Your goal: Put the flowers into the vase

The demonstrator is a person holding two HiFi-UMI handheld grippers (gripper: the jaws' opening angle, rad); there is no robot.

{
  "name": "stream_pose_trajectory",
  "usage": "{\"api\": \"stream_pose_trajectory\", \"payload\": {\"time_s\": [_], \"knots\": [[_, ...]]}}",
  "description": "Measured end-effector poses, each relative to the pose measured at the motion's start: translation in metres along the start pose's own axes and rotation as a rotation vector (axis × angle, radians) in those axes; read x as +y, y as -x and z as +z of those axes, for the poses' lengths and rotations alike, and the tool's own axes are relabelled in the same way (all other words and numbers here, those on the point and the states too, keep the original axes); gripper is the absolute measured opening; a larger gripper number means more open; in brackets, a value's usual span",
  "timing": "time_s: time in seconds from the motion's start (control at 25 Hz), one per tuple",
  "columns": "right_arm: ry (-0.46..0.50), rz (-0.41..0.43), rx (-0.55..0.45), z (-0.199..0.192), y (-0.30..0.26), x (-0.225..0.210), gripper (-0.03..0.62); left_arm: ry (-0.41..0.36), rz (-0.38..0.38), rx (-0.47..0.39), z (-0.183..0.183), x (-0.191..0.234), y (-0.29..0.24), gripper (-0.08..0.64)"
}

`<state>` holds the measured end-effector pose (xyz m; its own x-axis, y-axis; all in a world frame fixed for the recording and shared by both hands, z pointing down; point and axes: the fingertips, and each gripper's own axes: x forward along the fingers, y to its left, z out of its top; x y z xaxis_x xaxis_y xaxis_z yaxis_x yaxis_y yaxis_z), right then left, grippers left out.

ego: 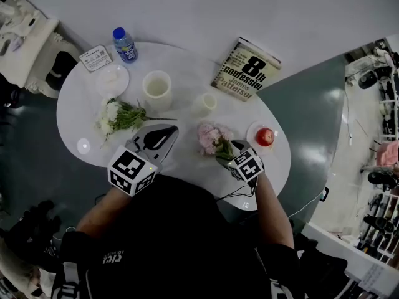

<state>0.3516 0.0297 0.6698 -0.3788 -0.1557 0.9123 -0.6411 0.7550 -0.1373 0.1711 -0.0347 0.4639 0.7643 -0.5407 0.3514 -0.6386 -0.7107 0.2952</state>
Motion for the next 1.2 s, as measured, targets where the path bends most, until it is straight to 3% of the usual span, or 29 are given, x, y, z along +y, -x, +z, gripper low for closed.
{"api": "stream_pose_trajectory", "payload": {"time_s": [0.44,0.84,1.2], "knots": [[0.038,-0.007,0.062,0.003,-0.02,0.005,0.348,0.011,-0.03,0.034,-0.007,-0.004,-0.008,0.012],[0.063,-0.049,0.085,0.01,-0.033,0.007,0.219,0.001,-0.044,0.061,-0.016,-0.003,-0.014,0.012],[-0.017,-0.047,0.051,0.019,-0.026,0.01,0.117,-0.024,-0.047,0.091,-0.023,0.008,-0.023,0.014]]}}
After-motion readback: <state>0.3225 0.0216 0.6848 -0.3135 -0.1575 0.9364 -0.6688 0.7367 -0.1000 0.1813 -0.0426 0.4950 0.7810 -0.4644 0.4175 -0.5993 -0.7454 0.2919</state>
